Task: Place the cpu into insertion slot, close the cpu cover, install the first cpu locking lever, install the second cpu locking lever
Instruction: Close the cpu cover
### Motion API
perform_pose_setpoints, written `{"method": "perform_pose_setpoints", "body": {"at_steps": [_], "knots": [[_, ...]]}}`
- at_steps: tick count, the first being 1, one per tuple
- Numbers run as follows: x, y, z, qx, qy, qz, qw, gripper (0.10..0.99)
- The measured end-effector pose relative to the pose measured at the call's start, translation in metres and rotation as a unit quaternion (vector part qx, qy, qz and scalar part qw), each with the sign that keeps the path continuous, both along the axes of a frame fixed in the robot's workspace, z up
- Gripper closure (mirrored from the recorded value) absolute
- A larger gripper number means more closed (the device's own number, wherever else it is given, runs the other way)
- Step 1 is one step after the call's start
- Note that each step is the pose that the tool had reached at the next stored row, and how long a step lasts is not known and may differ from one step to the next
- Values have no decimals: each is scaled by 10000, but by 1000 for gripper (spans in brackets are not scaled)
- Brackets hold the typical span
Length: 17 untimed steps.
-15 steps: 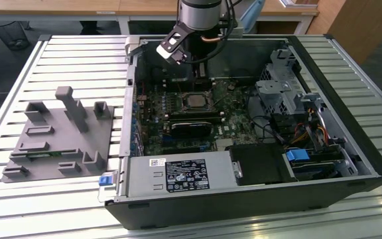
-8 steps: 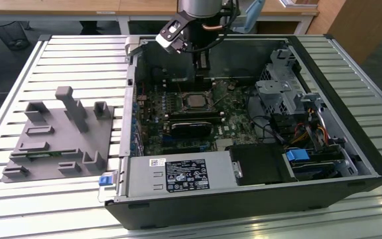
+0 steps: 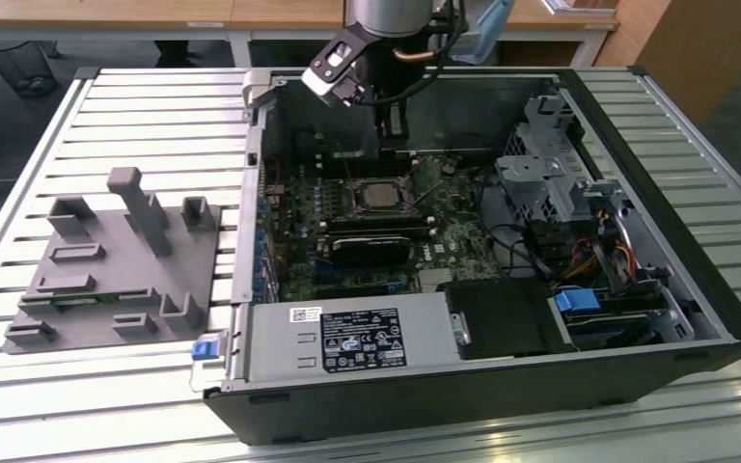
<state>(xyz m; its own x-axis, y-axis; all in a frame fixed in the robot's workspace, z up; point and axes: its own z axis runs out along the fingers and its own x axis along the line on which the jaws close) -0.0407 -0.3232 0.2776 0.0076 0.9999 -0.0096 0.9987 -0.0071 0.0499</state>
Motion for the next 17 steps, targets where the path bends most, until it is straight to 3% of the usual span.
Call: {"method": "perform_pose_setpoints", "body": {"at_steps": [6,17], "knots": [[24,-43,-1,2,-1,0,10000,980],[233,-45,-2,6,0,0,10000,980]]}}
